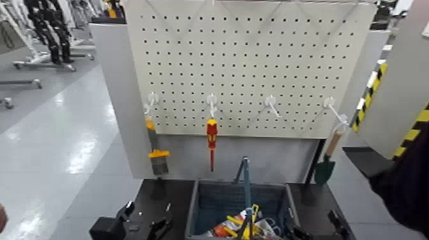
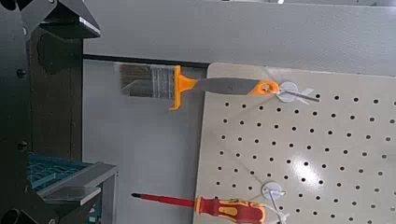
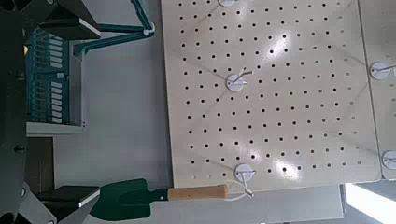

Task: Put the yellow roller into the crate.

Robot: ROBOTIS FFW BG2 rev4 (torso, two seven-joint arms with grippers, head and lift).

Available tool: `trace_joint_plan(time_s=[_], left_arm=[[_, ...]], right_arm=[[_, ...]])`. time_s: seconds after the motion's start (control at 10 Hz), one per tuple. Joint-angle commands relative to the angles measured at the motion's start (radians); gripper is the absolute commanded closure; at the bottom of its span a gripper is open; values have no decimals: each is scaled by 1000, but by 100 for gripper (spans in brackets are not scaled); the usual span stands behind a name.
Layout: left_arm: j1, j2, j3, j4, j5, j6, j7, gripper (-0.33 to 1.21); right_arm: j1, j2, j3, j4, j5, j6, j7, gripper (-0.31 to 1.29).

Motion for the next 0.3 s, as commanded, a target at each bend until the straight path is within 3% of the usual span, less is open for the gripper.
trace_joint_plan(time_s=[0.1, 0.3], left_arm=[[2, 2, 2, -1, 0, -5, 0, 12], [3, 2, 2, -3, 0, -6, 0, 12]], right_arm=[[7, 2, 15, 5, 2, 13, -8, 13], [7, 2, 21, 5, 2, 25, -13, 13]])
